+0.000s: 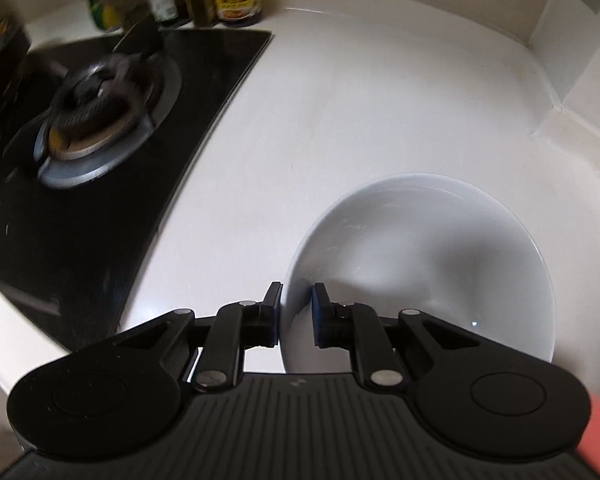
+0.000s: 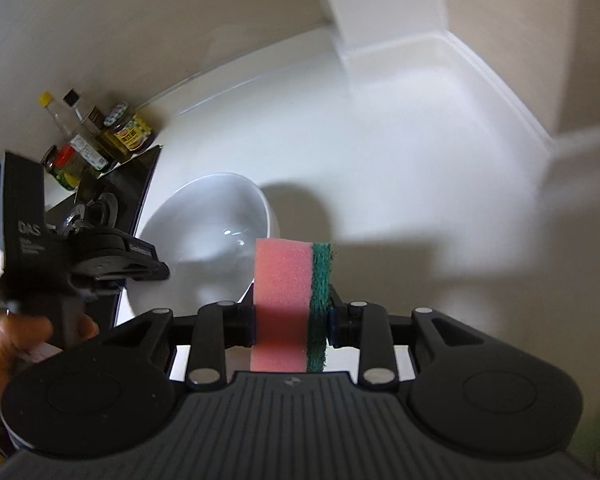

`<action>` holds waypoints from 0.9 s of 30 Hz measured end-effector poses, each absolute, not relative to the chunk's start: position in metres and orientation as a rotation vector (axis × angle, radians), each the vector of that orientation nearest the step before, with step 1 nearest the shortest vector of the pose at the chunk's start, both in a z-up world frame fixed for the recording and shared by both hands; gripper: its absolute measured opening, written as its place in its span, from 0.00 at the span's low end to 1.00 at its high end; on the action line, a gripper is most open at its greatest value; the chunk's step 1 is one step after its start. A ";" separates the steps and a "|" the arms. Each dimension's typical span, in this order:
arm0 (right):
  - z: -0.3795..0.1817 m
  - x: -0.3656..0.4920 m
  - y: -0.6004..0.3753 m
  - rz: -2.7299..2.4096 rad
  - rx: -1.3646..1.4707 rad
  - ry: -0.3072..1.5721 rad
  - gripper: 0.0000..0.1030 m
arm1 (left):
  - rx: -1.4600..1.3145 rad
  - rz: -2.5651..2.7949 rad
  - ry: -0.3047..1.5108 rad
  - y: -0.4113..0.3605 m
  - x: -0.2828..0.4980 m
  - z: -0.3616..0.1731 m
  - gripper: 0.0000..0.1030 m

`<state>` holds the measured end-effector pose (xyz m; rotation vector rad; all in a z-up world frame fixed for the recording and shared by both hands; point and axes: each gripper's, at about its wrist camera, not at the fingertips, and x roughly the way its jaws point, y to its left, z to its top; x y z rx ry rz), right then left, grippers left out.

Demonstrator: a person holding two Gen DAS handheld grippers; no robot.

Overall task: Clean bowl
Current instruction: 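Tilt the white bowl with the left gripper toward the sponge in the right gripper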

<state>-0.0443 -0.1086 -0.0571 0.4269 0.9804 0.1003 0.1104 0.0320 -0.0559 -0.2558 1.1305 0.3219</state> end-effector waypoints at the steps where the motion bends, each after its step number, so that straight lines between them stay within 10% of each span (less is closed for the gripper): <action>1: -0.054 -0.054 -0.113 0.103 0.446 0.996 0.26 | -0.267 0.313 1.134 0.032 0.108 -0.056 0.14; 12: -0.043 -0.033 -0.119 0.085 0.352 0.940 0.26 | -0.066 0.035 1.234 0.046 0.153 -0.052 0.14; 20: -0.050 0.011 -0.040 0.135 -0.301 0.800 0.26 | -0.187 0.157 1.155 0.046 0.133 -0.057 0.12; 27: -0.040 -0.038 -0.052 0.150 -0.158 0.866 0.26 | -0.224 0.225 1.117 0.043 0.128 -0.057 0.15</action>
